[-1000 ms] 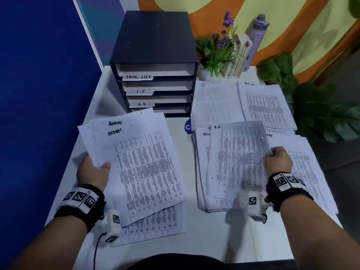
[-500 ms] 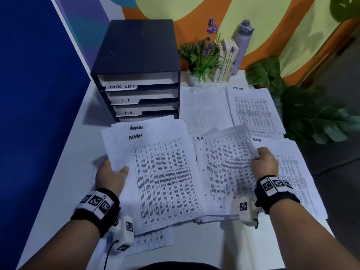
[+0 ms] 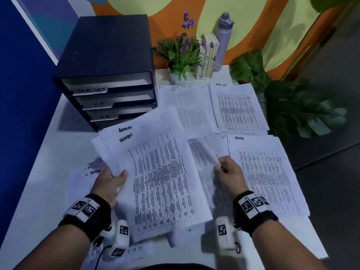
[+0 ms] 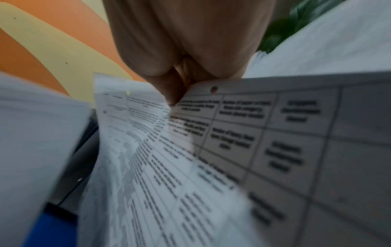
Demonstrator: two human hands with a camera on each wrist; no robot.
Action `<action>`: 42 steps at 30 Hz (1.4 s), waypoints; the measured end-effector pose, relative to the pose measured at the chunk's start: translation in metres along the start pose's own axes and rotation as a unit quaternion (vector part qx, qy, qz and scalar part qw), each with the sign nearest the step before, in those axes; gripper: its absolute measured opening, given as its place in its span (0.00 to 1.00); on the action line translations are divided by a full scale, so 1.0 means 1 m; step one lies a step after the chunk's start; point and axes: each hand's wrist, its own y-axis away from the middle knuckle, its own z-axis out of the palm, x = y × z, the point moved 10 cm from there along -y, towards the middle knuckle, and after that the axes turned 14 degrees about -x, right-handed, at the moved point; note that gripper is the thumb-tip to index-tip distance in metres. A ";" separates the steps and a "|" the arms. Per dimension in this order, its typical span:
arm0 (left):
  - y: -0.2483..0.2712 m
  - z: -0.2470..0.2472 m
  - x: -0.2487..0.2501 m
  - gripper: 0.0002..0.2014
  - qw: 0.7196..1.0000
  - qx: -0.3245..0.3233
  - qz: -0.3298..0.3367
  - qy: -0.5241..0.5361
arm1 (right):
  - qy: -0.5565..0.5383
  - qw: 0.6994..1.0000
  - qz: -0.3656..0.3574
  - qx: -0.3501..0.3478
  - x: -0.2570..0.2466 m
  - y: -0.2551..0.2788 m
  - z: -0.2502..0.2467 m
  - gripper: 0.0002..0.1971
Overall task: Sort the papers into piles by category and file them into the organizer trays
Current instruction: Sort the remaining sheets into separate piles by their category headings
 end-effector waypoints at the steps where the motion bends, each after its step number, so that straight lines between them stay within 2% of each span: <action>1: -0.002 0.008 -0.007 0.11 1.000 -0.020 -0.007 0.012 | -0.023 1.000 0.007 -0.002 0.007 0.002 0.009 0.10; 4: -0.009 0.026 -0.032 0.13 0.996 -0.066 -0.041 0.039 | -0.017 0.999 0.020 -0.044 0.019 0.002 0.035 0.09; 6: -0.014 0.028 -0.044 0.13 0.996 -0.068 -0.054 0.027 | -0.016 0.996 0.015 -0.084 0.019 -0.001 0.043 0.08; 7: -0.015 0.027 -0.045 0.12 0.996 -0.062 -0.057 0.018 | 0.015 0.997 0.002 -0.070 0.017 -0.004 0.036 0.08; 8: -0.016 0.025 -0.046 0.10 0.997 -0.051 -0.058 0.013 | 0.091 0.995 -0.007 -0.030 0.014 -0.008 0.021 0.07; 9: -0.017 0.021 -0.047 0.09 0.997 -0.040 -0.059 0.012 | 0.191 0.981 -0.006 0.023 0.010 -0.012 0.002 0.07; 11: -0.019 0.014 -0.044 0.09 0.998 -0.024 -0.059 0.013 | 0.359 0.926 0.049 0.107 0.010 -0.012 -0.029 0.18; 12: -0.019 0.012 -0.042 0.10 0.998 -0.022 -0.059 0.012 | 0.388 0.910 0.096 0.108 0.017 -0.012 -0.038 0.25; 13: -0.019 0.011 -0.041 0.11 0.998 -0.022 -0.056 0.015 | 0.393 0.904 0.141 0.087 0.026 -0.013 -0.041 0.29; 15: -0.020 0.010 -0.038 0.12 0.998 -0.021 -0.051 0.025 | 0.334 0.924 0.181 0.036 0.042 -0.017 -0.040 0.29; 17: -0.020 0.011 -0.034 0.12 0.998 -0.025 -0.046 0.025 | 0.289 0.944 0.156 0.038 0.042 -0.018 -0.043 0.15; 19: -0.023 0.019 -0.029 0.11 0.998 -0.041 -0.043 0.023 | 0.321 0.936 0.126 0.069 0.031 -0.017 -0.054 0.04; 20: -0.025 0.024 -0.027 0.11 0.998 -0.046 -0.045 0.025 | 0.331 0.933 0.121 0.080 0.027 -0.015 -0.061 0.03; 24: -0.037 0.058 -0.012 0.13 0.996 -0.084 -0.028 0.019 | 0.319 0.928 0.115 0.157 0.018 -0.014 -0.114 0.06; 28: -0.047 0.096 -0.005 0.12 0.995 -0.099 -0.023 0.011 | 0.321 0.908 0.114 0.244 0.020 -0.007 -0.184 0.09; 31: -0.060 0.109 -0.010 0.12 0.996 -0.082 -0.025 -0.027 | 0.347 0.889 0.136 0.265 0.028 0.000 -0.220 0.10; 33: -0.063 0.112 -0.011 0.09 0.995 -0.064 -0.033 -0.070 | 0.356 0.885 0.164 0.253 0.038 -0.001 -0.237 0.10; 35: -0.061 0.112 -0.004 0.12 0.991 -0.034 -0.025 -0.130 | 0.370 0.880 0.182 0.233 0.043 -0.003 -0.245 0.08; 36: -0.058 0.112 0.001 0.17 0.986 -0.022 -0.020 -0.165 | 0.380 0.875 0.190 0.231 0.044 -0.003 -0.246 0.10; 38: -0.049 0.110 0.014 0.26 0.977 0.008 -0.008 -0.213 | 0.402 0.862 0.192 0.243 0.040 0.001 -0.240 0.22; 39: -0.045 0.109 0.019 0.25 0.976 0.023 0.005 -0.218 | 0.414 0.854 0.185 0.255 0.034 0.003 -0.233 0.28; 40: -0.040 0.106 0.025 0.22 0.975 0.039 0.023 -0.218 | 0.421 0.853 0.165 0.261 0.026 0.001 -0.223 0.30; 42: -0.030 0.101 0.034 0.16 0.974 0.063 0.060 -0.209 | 0.412 0.879 0.083 0.224 0.009 -0.011 -0.189 0.24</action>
